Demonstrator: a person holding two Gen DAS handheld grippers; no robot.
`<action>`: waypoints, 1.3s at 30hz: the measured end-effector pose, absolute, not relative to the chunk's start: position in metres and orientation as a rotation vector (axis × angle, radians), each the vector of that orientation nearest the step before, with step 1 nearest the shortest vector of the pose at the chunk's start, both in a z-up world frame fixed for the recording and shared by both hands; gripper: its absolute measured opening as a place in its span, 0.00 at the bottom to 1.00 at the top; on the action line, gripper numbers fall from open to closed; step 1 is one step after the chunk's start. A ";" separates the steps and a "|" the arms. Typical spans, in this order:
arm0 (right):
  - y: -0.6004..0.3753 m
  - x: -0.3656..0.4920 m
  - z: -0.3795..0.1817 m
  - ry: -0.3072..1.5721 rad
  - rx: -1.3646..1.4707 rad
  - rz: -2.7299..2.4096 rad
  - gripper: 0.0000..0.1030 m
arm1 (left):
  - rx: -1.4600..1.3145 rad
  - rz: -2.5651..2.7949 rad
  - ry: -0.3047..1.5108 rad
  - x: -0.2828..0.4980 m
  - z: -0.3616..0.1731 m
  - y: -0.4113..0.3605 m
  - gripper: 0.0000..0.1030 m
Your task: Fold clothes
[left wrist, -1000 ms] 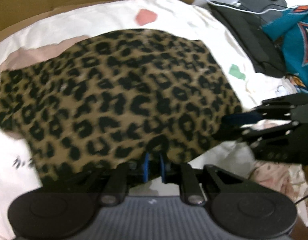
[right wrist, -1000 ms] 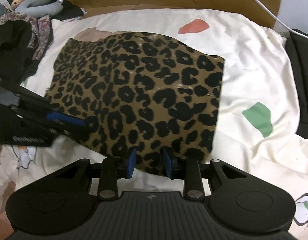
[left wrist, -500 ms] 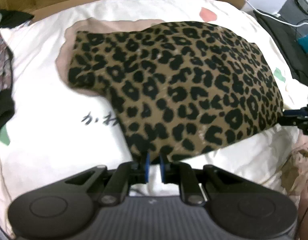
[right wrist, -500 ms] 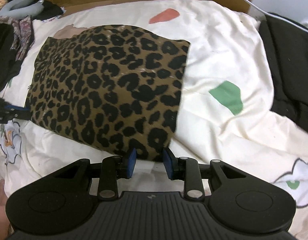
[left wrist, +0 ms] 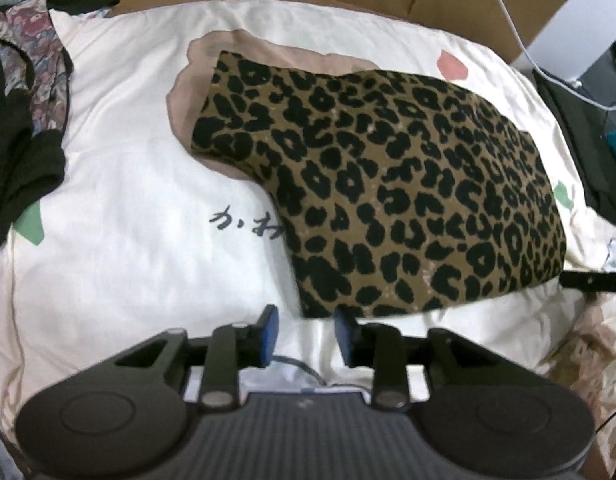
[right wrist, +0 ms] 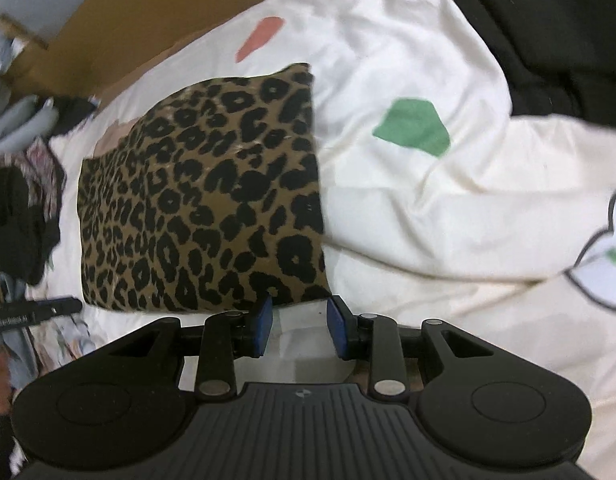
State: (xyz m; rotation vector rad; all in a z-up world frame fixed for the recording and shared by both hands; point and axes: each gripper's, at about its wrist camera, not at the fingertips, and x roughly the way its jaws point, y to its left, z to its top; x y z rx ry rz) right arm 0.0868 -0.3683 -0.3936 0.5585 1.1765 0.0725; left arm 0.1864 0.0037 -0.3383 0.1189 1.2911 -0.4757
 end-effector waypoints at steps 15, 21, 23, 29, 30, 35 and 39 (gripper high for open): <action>-0.392 0.084 -0.417 1.138 0.877 0.034 0.22 | 0.080 -0.441 1.313 0.190 -0.361 -0.003 0.35; -0.397 0.073 -0.421 1.123 0.959 0.023 0.19 | 0.084 -0.440 1.309 0.189 -0.362 -0.003 0.35; -0.397 0.072 -0.427 1.123 1.000 0.024 0.24 | 0.079 -0.441 1.309 0.189 -0.361 -0.002 0.35; -0.402 0.077 -0.445 1.082 1.135 0.013 0.36 | 0.056 -0.452 1.311 0.190 -0.360 -0.001 0.33; -0.402 0.078 -0.447 1.077 1.147 0.014 0.36 | 0.051 -0.449 1.310 0.190 -0.359 0.000 0.33; -0.403 0.074 -0.438 1.030 1.142 0.045 0.20 | -0.006 -0.472 1.296 0.190 -0.354 0.001 0.33; -0.404 0.071 -0.429 0.987 1.137 0.067 0.17 | -0.040 -0.500 1.294 0.191 -0.355 0.000 0.37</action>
